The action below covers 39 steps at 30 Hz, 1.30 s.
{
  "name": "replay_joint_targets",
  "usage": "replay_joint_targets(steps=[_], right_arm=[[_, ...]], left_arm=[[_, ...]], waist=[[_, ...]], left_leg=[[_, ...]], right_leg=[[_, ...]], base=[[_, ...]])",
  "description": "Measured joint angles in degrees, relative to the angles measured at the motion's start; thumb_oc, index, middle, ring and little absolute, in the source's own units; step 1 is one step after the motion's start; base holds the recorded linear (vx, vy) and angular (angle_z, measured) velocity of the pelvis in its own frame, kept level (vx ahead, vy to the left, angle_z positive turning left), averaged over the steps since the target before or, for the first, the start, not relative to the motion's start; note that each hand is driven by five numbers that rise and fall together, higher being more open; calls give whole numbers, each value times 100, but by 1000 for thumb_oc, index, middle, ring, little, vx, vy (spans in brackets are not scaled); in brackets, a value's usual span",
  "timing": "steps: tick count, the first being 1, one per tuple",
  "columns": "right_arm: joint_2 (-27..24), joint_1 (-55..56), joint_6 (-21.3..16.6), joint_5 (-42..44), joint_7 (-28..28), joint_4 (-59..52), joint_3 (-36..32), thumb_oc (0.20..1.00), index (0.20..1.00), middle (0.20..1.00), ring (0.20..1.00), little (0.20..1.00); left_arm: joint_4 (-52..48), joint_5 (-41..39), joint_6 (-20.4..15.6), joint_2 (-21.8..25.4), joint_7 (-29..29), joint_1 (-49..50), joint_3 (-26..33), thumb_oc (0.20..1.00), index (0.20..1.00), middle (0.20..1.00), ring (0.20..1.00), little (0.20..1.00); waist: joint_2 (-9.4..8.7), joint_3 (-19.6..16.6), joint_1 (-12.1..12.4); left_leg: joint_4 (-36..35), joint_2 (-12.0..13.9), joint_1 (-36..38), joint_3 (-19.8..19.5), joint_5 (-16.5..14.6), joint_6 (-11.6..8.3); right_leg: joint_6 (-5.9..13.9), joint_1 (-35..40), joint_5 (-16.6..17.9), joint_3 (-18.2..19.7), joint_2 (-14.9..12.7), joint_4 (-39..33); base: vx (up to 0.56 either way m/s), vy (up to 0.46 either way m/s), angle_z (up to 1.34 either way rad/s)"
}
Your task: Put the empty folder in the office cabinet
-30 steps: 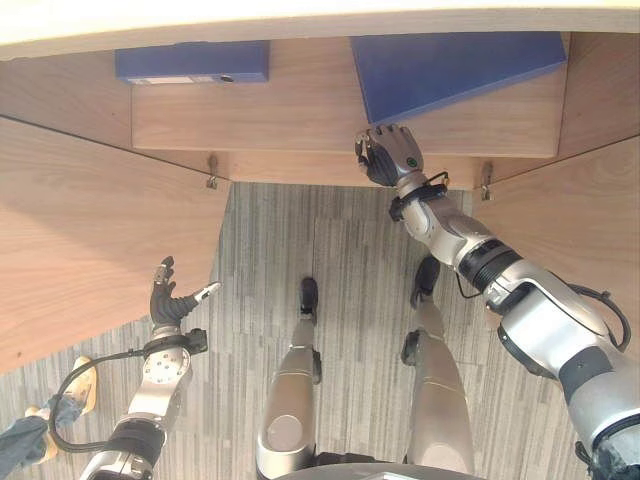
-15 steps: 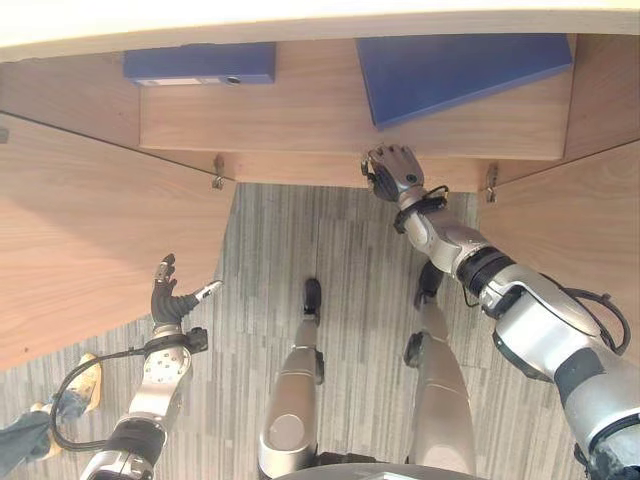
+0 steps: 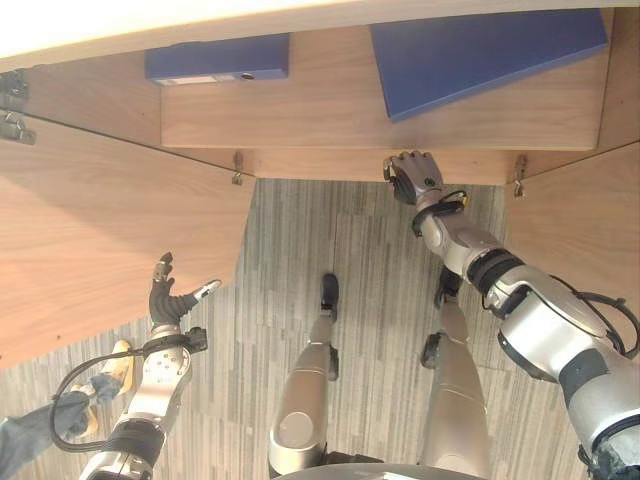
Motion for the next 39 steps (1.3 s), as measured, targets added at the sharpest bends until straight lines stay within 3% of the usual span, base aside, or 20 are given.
replay_joint_targets(steps=[9, 18, 26, 39], right_arm=[[-97, -844, 87, -87, -139, 146, 14, 200, 200, 200, 200, 200], [-228, -1077, 100, -227, -227, 234, 65, 200, 200, 200, 200, 200], [-226, -1305, 207, -255, -247, 618, 90, 200, 200, 200, 200, 200], [-193, -1925, 202, -256, -247, 616, 328, 200, 200, 200, 200, 200]], left_arm=[[-178, -2, 4, 20, -48, 37, 91, 1000, 1000, 1000, 1000, 1000], [-240, -9, 14, 46, -157, 33, 219, 1000, 1000, 1000, 1000, 1000], [-358, -13, 46, 50, -210, 5, 215, 1000, 1000, 1000, 1000, 1000], [-407, -12, 52, 66, -204, -18, 237, 1000, 1000, 1000, 1000, 1000]], waist=[[96, -60, 108], [252, -198, 216], [291, -219, 334], [300, -226, 566]], left_leg=[[-2, 179, -189, -41, 33, -53], [-2, 450, -432, -191, 61, -101], [-4, 490, -750, -326, 107, -146], [-1, 505, -956, -381, 163, -237]], right_leg=[[-60, -172, -3, -59, 168, 11], [-250, -488, -191, -240, 387, 331], [-339, -978, -418, -314, 370, 818], [-368, -1172, -406, -365, 359, 877]], base=[[70, -38, -2], [59, -61, 0], [16, -32, 4], [11, 7, 1]])
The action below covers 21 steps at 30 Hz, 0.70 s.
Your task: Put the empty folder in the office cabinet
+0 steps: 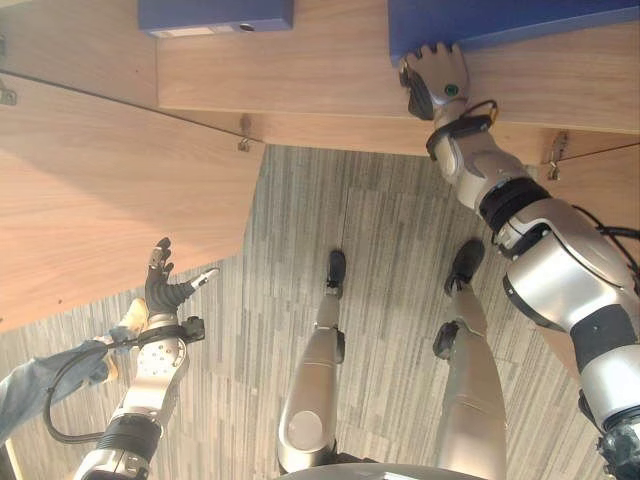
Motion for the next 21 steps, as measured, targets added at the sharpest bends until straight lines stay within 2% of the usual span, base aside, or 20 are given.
replay_joint_targets(steps=[6, 8, 13, 21], right_arm=[[-259, -932, -1, -7, -124, 11, 174, 200, 200, 200, 200, 200], [-501, -1192, 7, -5, -246, 12, 170, 200, 200, 200, 200, 200], [-924, -1253, 23, -7, -400, 4, 188, 200, 200, 200, 200, 200], [-978, -1256, 144, -5, -416, -22, 244, 200, 200, 200, 200, 200]], left_arm=[[-4, -6, 2, 149, 4, 2, 14, 1000, 1000, 1000, 1000, 1000], [-8, -5, -1, 171, 6, 4, 16, 1000, 1000, 1000, 1000, 1000], [-4, -5, 9, 170, 27, 22, 23, 1000, 1000, 1000, 1000, 1000], [-88, 1, 24, 170, 34, -6, 15, 1000, 1000, 1000, 1000, 1000]], waist=[[-2, -1, 76], [-2, -1, 82], [-12, -5, 60], [-12, -4, -119]], left_leg=[[1, 3, -32, -69, 18, -29], [2, 4, -32, -97, 19, -30], [1, 62, -141, -154, 3, -2], [3, 83, -229, -79, 35, -54]], right_leg=[[8, 7, -18, -62, -15, 11], [15, 6, -51, -88, -24, 53], [-21, -203, -239, -130, -15, 358], [-36, -373, -248, -116, 0, 425]], base=[[13, 7, 4], [27, -25, 4], [8, -44, 3], [1, -12, -2]])
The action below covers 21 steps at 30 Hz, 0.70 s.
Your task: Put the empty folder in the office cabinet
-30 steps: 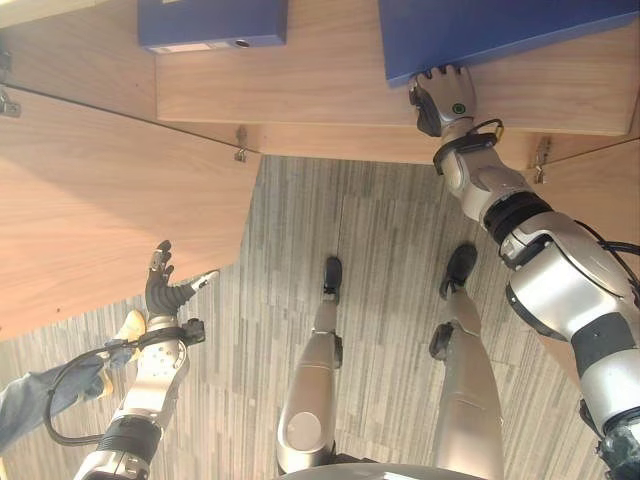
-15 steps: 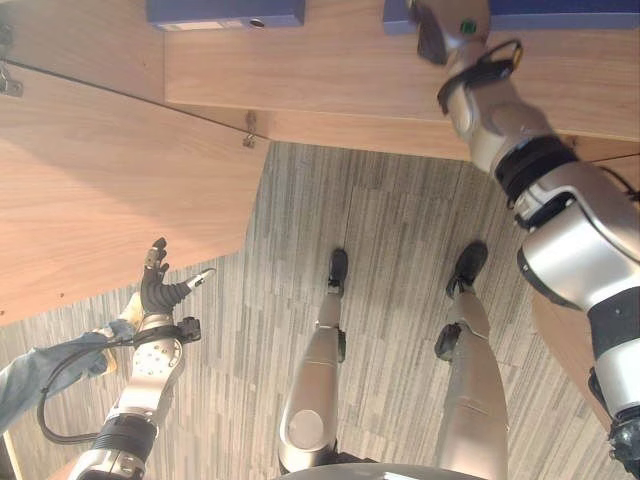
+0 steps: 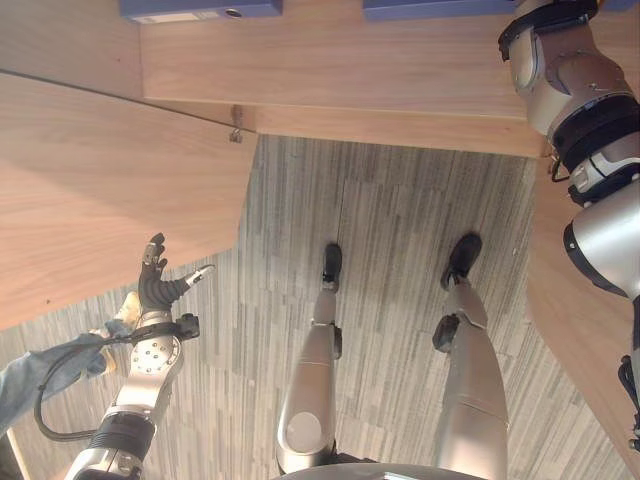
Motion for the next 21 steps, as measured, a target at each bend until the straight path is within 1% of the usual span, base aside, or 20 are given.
replay_joint_targets(steps=[2, 4, 5, 6, 7, 8, 9, 10, 11, 12, 13, 14, 15, 17, 21], right_arm=[[-2, 85, 46, 2, -2, -259, 63, 200, 200, 200, 200, 200], [124, 234, 27, -7, -27, -486, 104, 200, 200, 200, 200, 200], [154, 378, 54, -11, -43, -734, -44, 200, 200, 200, 200, 200], [154, 378, 54, -11, -43, -734, -44, 200, 200, 200, 200, 200], [226, 779, 67, -69, -72, -1511, -190, 200, 200, 200, 200, 200], [315, 919, 52, -149, -87, -1755, -190, 200, 200, 200, 200, 200], [464, 1063, -4, -212, -117, -1877, -246, 200, 200, 200, 200, 200], [555, 1351, -5, -243, -86, -2272, -385, 200, 200, 200, 200, 200], [792, 1778, -78, -295, -186, -2687, -818, 200, 200, 200, 200, 200], [970, 1875, -60, -333, -209, -2660, -742, 473, 473, 473, 473, 473], [970, 1875, -60, -333, -209, -2660, -742, 473, 473, 473, 473, 473], [988, 2035, -92, -412, -190, -2736, -540, 1000, 1000, 1000, 1000, 1000], [1026, 2189, -161, -459, -196, -2755, -542, 1000, 1000, 1000, 1000, 1000], [1103, 2759, -172, -452, -209, -2760, -807, 1000, 1000, 1000, 1000, 1000], [1060, 3735, -199, -445, -140, -2936, -821, 1000, 1000, 1000, 1000, 1000]], left_arm=[[28, 3, 60, 10, 7, -66, 0, 1000, 1000, 1000, 1000, 1000], [68, 6, 93, 27, 9, -85, -10, 1000, 1000, 1000, 1000, 1000], [59, 9, 98, 27, 8, -139, -25, 1000, 1000, 1000, 1000, 1000], [59, 9, 98, 27, 8, -139, -25, 1000, 1000, 1000, 1000, 1000], [238, 8, 168, 39, 10, -291, -17, 1000, 1000, 1000, 1000, 1000], [279, 9, 169, 61, 13, -322, 0, 1000, 1000, 1000, 1000, 1000], [289, 10, 167, 121, 19, -324, -29, 1000, 1000, 1000, 1000, 1000], [324, 13, 161, 123, 25, -396, -56, 1000, 1000, 1000, 1000, 1000], [382, 17, 182, 159, 32, -433, -90, 1000, 1000, 1000, 1000, 1000], [406, 20, 182, 155, 25, -457, -122, 1000, 1000, 1000, 1000, 1000], [406, 20, 182, 155, 25, -457, -122, 1000, 1000, 1000, 1000, 1000], [392, 19, 180, 156, 29, -467, -129, 1000, 1000, 1000, 1000, 1000], [403, 20, 183, 159, 29, -502, -183, 1000, 1000, 1000, 1000, 1000], [597, 22, 165, -28, 68, -508, -238, 1000, 1000, 1000, 1000, 1000], [817, 73, 170, -212, 89, -487, -299, 1000, 1000, 1000, 1000, 1000]], waist=[[-3, 5, -92], [-4, 3, -172], [-5, 3, -212], [-5, 3, -212], [-5, 3, -323], [-7, -1, -425], [-37, -48, -487], [-101, -156, -591], [-178, -225, -644], [-186, -238, -802], [-186, -238, -802], [-184, -308, -894], [-193, -312, -929], [-175, -423, -1030], [-194, -432, -1242]], left_leg=[[1, -15, 100, 72, -1, -2], [-1, -30, 284, 126, -22, -5], [-1, -44, 416, 180, -46, 0], [-1, -44, 416, 180, -46, 0], [-1, -65, 691, 305, -105, -3], [-2, -73, 788, 333, -126, -8], [-5, -85, 862, 385, -151, 17], [2, -116, 903, 463, -207, 28], [-4, -152, 1011, 579, -222, 37], [-4, -188, 1097, 628, -238, 46], [-4, -188, 1097, 628, -238, 46], [-5, -200, 1151, 671, -263, 81], [-3, -213, 1247, 741, -286, 97], [-5, -235, 1404, 812, -338, 116], [-8, -241, 1828, 920, -443, 104]], right_leg=[[-8, 78, 9, 25, -4, -18], [7, 230, -2, 82, -7, -24], [16, 329, -8, 148, 6, -29], [16, 329, -8, 148, 6, -29], [45, 550, -5, 218, 8, -84], [114, 654, -48, 242, 9, -125], [128, 701, -50, 300, 12, -127], [184, 702, -45, 404, 27, -160], [206, 720, -31, 506, 28, -143], [218, 781, -20, 577, 20, -159], [218, 781, -20, 577, 20, -159], [219, 825, -21, 619, 22, -174], [227, 875, -12, 643, 22, -177], [203, 1005, 17, 691, 19, -175], [241, 1387, -14, 785, 53, -207]], base=[[-2, 31, -5], [7, 46, -8], [3, 39, -8], [-10, 34, -19], [-25, 34, -18], [-31, 44, -23], [-16, 47, -17], [-10, 43, -29], [-6, 36, -30], [-4, 34, -22], [-13, 32, -9], [-29, 44, -12], [-29, 57, -14], [-33, 37, -15], [-44, 17, -11]])
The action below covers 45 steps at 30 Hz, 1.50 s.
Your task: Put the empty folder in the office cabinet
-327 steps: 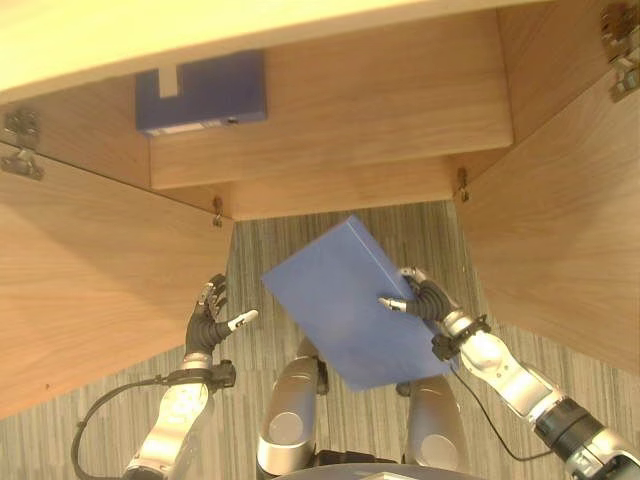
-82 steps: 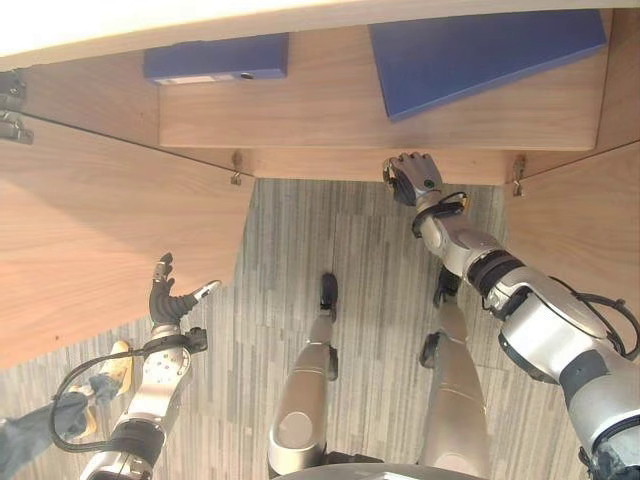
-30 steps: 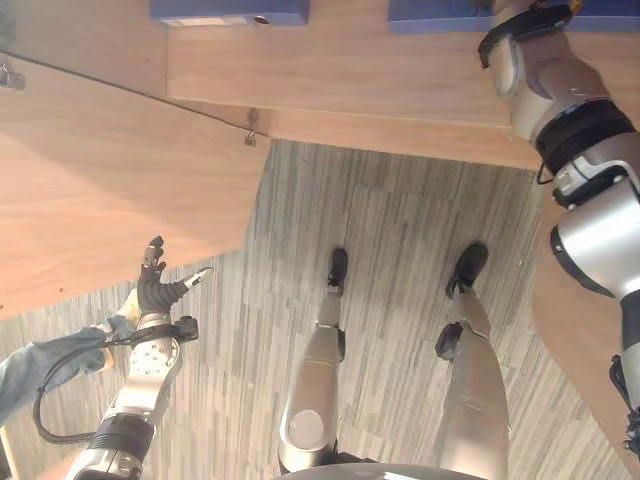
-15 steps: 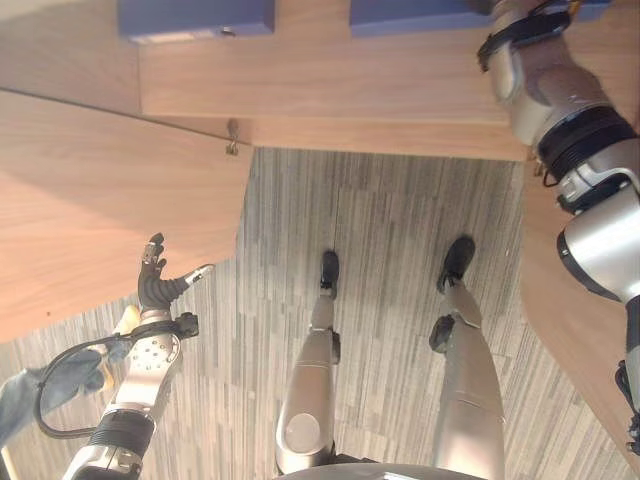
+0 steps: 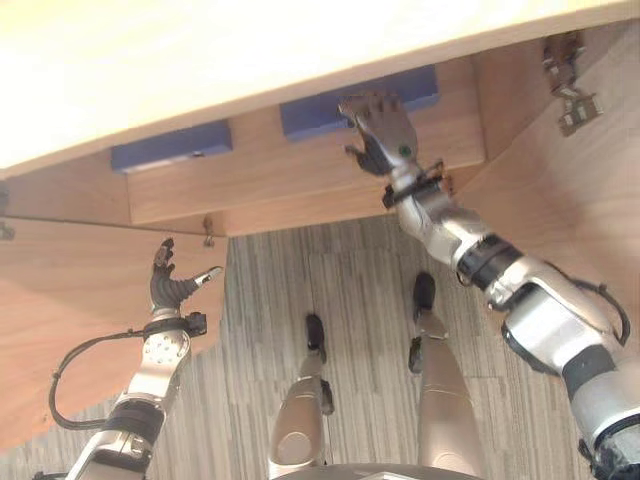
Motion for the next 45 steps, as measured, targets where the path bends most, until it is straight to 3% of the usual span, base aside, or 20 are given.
replay_joint_targets(steps=[12, 17, 19, 25, 27, 28, 29, 30, 31, 32, 34, 35, 36, 37, 39, 41, 42, 43, 44, 45], right_arm=[[312, 3497, -864, 1098, 931, -496, 39, 1000, 1000, 1000, 1000, 1000], [67, 4248, -1011, 1761, 1622, -1308, -285, 1000, 1000, 1000, 1000, 1000], [83, 4715, -1153, 1878, 1891, -1353, -525, 1000, 1000, 1000, 1000, 1000], [-307, 6199, -1081, 2096, 2403, -1541, -1633, 1000, 1000, 1000, 1000, 1000], [-378, 6534, -1085, 2096, 2463, -1800, -2147, 1000, 1000, 1000, 1000, 1000], [-553, 6753, -1079, 2085, 2514, -1895, -2372, 1000, 1000, 1000, 1000, 1000], [-746, 7010, -1077, 2085, 2572, -2132, -2595, 1000, 1000, 1000, 1000, 1000], [-746, 7010, -1077, 2085, 2572, -2132, -2595, 1000, 1000, 1000, 1000, 1000], [-991, 7368, -1089, 2083, 2603, -2318, -2838, 1000, 1000, 1000, 1000, 1000], [-991, 7368, -1089, 2083, 2603, -2318, -2838, 1000, 1000, 1000, 1000, 1000], [-1142, 8007, -1113, 2072, 2684, -2598, -3194, 1000, 1000, 1000, 1000, 1000], [-1325, 8277, -1146, 2034, 2714, -2625, -3262, 1000, 1000, 1000, 1000, 1000], [-1396, 8290, -1102, 2019, 2767, -2629, -3252, 1000, 1000, 1000, 1000, 1000], [-1396, 8290, -1102, 2019, 2767, -2629, -3252, 1000, 1000, 1000, 1000, 1000], [-1505, 8212, -1180, 1829, 2817, -2633, -3299, 1000, 1000, 1000, 1000, 1000], [-1286, 8121, -1307, 1776, 2770, -2719, -3437, 1000, 1000, 1000, 1000, 1000], [-1211, 7814, -1365, 1735, 2695, -2661, -3589, 1000, 1000, 1000, 1000, 1000], [-1229, 7640, -1389, 1728, 2627, -2664, -3783, 1000, 1000, 1000, 1000, 1000], [-1052, 7618, -1323, 1736, 2532, -2465, -3873, 1000, 1000, 1000, 1000, 1000], [-1031, 7762, -1306, 1733, 2468, -2353, -3890, 1000, 1000, 1000, 1000, 1000]], left_arm=[[1148, 784, 83, -439, 261, 762, -241, 1000, 1000, 1000, 1000, 1000], [1547, 947, 275, -448, 57, 1082, -138, 1000, 1000, 1000, 1000, 1000], [1602, 950, 318, -323, -160, 1454, -217, 1000, 1000, 1000, 1000, 1000], [1862, 837, 633, -213, -967, 1727, -160, 1000, 1000, 1000, 1000, 1000], [1760, 824, 662, -227, -1194, 1912, -135, 1000, 1000, 1000, 1000, 1000], [1726, 824, 662, -240, -1357, 2066, -166, 1000, 1000, 1000, 1000, 1000], [1661, 824, 663, -187, -1465, 2144, -156, 1000, 1000, 1000, 1000, 1000], [1661, 824, 663, -187, -1465, 2144, -156, 1000, 1000, 1000, 1000, 1000], [1615, 816, 676, -142, -1554, 2304, -135, 1000, 1000, 1000, 1000, 1000], [1615, 816, 676, -142, -1554, 2304, -135, 1000, 1000, 1000, 1000, 1000], [1427, 807, 690, -99, -1698, 2483, -158, 1000, 1000, 1000, 1000, 1000], [1314, 806, 741, -95, -1841, 2571, -165, 1000, 1000, 1000, 1000, 1000], [1292, 797, 755, -151, -1864, 2521, -162, 1000, 1000, 1000, 1000, 1000], [1292, 797, 755, -151, -1864, 2521, -162, 1000, 1000, 1000, 1000, 1000], [1175, 771, 779, -194, -1934, 2402, -202, 1000, 1000, 1000, 1000, 1000], [1101, 715, 795, -25, -1926, 2347, -202, 1000, 1000, 1000, 1000, 1000], [1074, 717, 842, -111, -1942, 2421, -202, 1000, 1000, 1000, 1000, 1000], [1083, 714, 837, -270, -1955, 2519, -118, 1000, 1000, 1000, 1000, 1000], [1255, 709, 872, -376, -1939, 2372, 82, 1000, 1000, 1000, 1000, 1000], [1274, 671, 843, -485, -1904, 2340, 202, 1000, 1000, 1000, 1000, 1000]], waist=[[-1091, -579, -453], [-1237, -681, -418], [-1428, -1050, -457], [-1913, -1172, -689], [-1881, -1094, -837], [-1820, -1052, -975], [-1757, -971, -1087], [-1757, -971, -1087], [-1727, -956, -1232], [-1727, -956, -1232], [-1709, -952, -1260], [-1411, -938, -1235], [-1214, -901, -1250], [-1214, -901, -1250], [-755, -754, -1010], [-985, -716, -825], [-983, -706, -729], [-627, -711, -734], [-756, -679, -902], [-835, -752, -899]], left_leg=[[-55, -13, 1417, 146, -394, 55], [94, -121, 1995, 41, -528, 199], [122, -262, 2106, 107, -608, 231], [330, -900, 2632, 190, -901, 651], [392, -985, 2709, 242, -1007, 787], [299, -1046, 2906, 403, -1031, 833], [265, -1112, 3009, 521, -1016, 935], [265, -1112, 3009, 521, -1016, 935], [324, -1206, 2984, 724, -1015, 1120], [324, -1206, 2984, 724, -1015, 1120], [504, -1382, 2788, 980, -978, 1359], [391, -1214, 2626, 1151, -894, 1389], [300, -1112, 2571, 1127, -814, 1359], [300, -1112, 2571, 1127, -814, 1359], [10, -743, 2581, 1270, -406, 1240], [252, -790, 2400, 1452, -410, 1245], [336, -1070, 2142, 1526, -728, 1455], [38, -982, 2003, 1430, -491, 1715], [-47, -981, 2044, 1452, -388, 1630], [-49, -939, 2038, 1517, -369, 1647]], right_leg=[[226, 1546, -155, 115, 6, -443], [337, 2403, 15, -8, -136, -808], [474, 2548, -2, 59, -249, -912], [769, 3260, 341, 272, -750, -1198], [1006, 3319, 636, 322, -939, -1202], [1152, 3304, 1143, 305, -868, -1225], [747, 3279, 1492, 234, -850, -1225], [747, 3279, 1492, 234, -850, -1225], [251, 3147, 1918, -34, -882, -1264], [251, 3147, 1918, -34, -882, -1264], [-169, 3075, 2277, -168, -879, -1633], [416, 2838, 1085, -43, -559, -1059], [575, 2821, 764, -84, -462, -815], [575, 2821, 764, -84, -462, -815], [861, 2990, -139, -354, -457, 518], [830, 3426, -32, -381, -508, -57], [1204, 3327, 439, -463, -421, -676], [1508, 3290, 585, -479, -233, -970], [956, 3288, 21, -577, -465, -252], [819, 3306, -356, -635, -677, 418]], base=[[-39, 85, -5], [-34, 126, 11], [-83, 183, -4], [-81, 192, -4], [-41, 125, -30], [-90, 126, -60], [-81, 102, -52], [-195, 143, -58], [-135, 93, -34], [-334, 170, -44], [-369, 116, -50], [-354, 53, -55], [-283, 35, -30], [-96, -9, -4], [-189, 6, -26], [-211, -9, -76], [-132, -35, -140], [-127, -57, -125], [-112, -59, -51], [-100, -78, -34]])
